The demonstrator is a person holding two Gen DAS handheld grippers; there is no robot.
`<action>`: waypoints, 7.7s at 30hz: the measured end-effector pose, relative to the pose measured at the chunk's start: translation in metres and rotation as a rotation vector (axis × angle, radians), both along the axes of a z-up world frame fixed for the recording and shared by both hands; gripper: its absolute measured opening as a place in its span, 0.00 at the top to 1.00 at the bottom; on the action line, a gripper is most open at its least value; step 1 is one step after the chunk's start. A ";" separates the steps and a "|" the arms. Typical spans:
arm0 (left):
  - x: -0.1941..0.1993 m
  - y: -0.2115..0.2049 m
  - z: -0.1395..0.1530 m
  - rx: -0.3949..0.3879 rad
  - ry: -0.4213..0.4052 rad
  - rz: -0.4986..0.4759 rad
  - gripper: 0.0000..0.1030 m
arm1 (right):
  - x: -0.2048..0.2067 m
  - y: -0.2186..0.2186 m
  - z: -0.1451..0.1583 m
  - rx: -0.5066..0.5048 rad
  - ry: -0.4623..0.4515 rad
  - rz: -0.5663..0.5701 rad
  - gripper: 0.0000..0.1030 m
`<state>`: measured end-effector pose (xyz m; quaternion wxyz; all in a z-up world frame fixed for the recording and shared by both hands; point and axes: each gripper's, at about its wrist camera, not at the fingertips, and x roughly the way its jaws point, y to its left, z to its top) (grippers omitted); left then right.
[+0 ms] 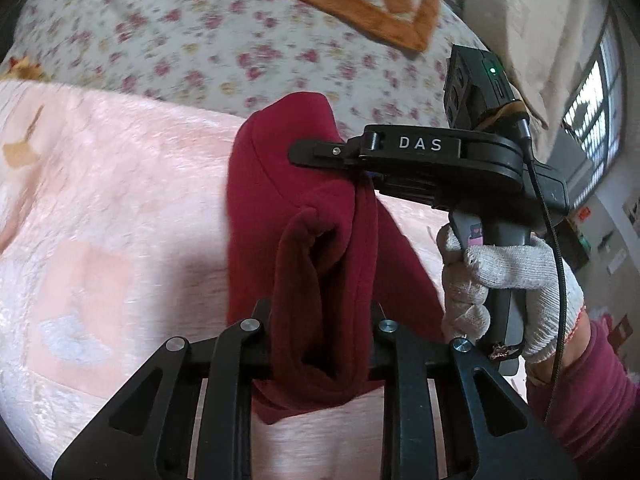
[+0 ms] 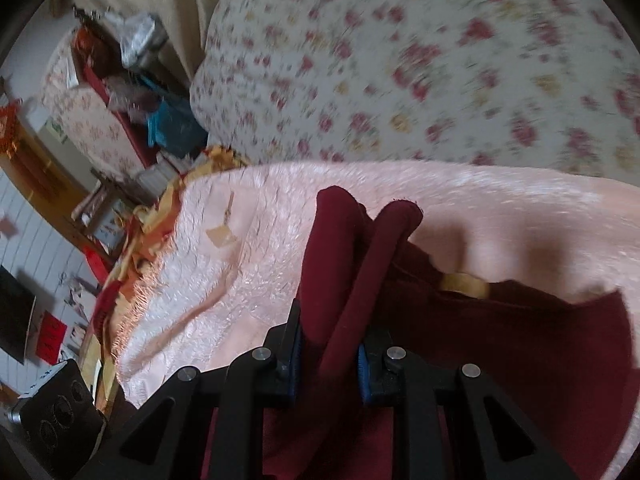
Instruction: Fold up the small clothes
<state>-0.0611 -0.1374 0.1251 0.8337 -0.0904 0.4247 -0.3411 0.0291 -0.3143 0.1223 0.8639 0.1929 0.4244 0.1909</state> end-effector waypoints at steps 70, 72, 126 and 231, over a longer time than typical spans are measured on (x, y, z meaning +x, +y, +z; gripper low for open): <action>-0.032 -0.070 -0.055 0.310 -0.022 -0.091 0.45 | -0.156 -0.107 -0.023 -0.166 0.007 -0.224 0.54; -0.032 -0.071 -0.055 0.312 -0.024 -0.091 0.45 | -0.147 -0.104 -0.027 -0.232 0.005 -0.242 0.58; -0.012 -0.019 -0.039 0.086 0.196 -0.107 0.34 | -0.152 -0.089 -0.047 0.063 0.029 -0.123 0.49; -0.103 0.024 -0.006 0.353 -0.163 0.263 0.28 | -0.238 0.000 -0.004 -0.375 -0.095 -0.279 0.29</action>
